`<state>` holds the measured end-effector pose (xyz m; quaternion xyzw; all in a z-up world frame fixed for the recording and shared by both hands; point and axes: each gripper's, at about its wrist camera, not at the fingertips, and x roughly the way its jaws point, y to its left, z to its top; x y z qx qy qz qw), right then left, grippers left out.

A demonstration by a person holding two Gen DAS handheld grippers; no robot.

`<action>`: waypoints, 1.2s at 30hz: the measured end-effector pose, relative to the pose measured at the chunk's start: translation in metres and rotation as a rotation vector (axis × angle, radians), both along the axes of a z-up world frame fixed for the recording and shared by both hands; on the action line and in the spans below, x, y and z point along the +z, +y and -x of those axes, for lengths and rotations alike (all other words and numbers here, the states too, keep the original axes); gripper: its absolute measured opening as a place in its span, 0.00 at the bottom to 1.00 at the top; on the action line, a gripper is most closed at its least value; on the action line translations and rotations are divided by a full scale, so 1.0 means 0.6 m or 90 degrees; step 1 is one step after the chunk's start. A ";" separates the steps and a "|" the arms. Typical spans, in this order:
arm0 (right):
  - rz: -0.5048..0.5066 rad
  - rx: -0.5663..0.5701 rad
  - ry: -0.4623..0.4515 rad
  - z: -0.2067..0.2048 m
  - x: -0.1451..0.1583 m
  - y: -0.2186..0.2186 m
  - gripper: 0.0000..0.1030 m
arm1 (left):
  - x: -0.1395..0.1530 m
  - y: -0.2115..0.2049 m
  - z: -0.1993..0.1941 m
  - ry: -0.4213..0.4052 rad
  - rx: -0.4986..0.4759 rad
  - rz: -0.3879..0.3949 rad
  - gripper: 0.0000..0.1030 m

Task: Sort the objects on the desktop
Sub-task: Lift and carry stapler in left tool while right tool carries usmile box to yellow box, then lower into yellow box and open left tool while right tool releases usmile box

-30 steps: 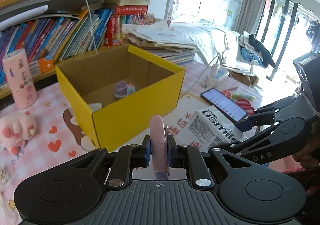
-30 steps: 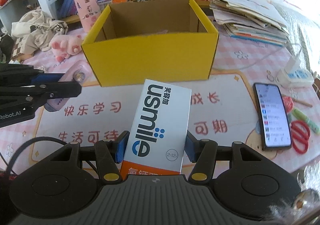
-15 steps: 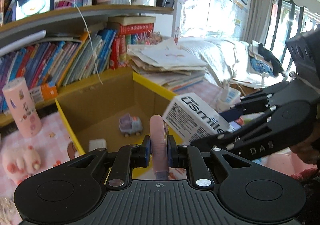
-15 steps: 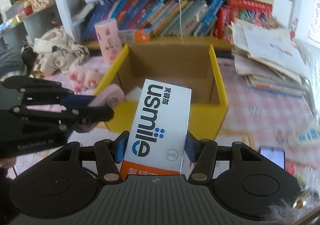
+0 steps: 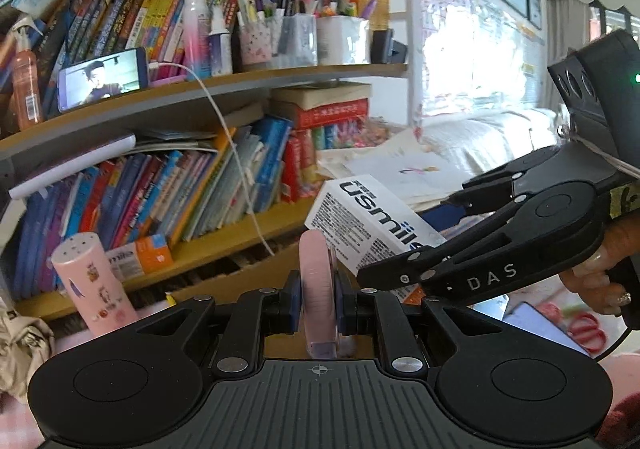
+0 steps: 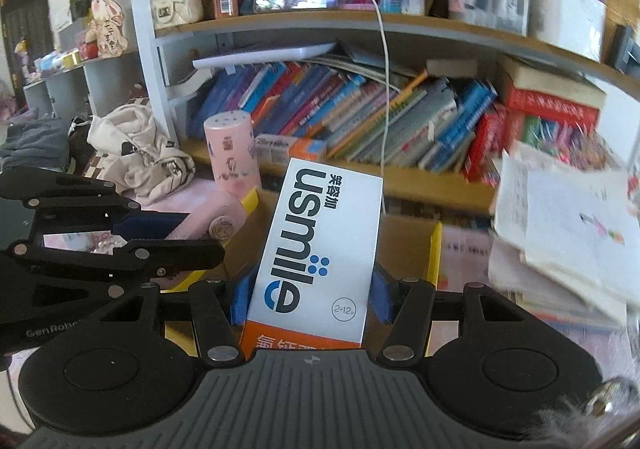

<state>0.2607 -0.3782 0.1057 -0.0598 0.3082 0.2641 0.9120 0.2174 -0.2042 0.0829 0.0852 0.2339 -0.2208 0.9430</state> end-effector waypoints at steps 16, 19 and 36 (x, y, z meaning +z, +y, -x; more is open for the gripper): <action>0.166 0.086 0.090 -0.177 -0.139 0.050 0.53 | -0.125 -0.024 -0.113 0.141 0.012 -0.095 0.15; 0.202 0.108 0.109 -0.197 -0.165 0.061 0.53 | -0.145 -0.031 -0.121 0.165 0.008 -0.105 0.15; 0.266 0.249 0.120 -0.231 -0.186 0.120 0.53 | -0.183 -0.047 -0.129 0.223 -0.004 -0.143 0.15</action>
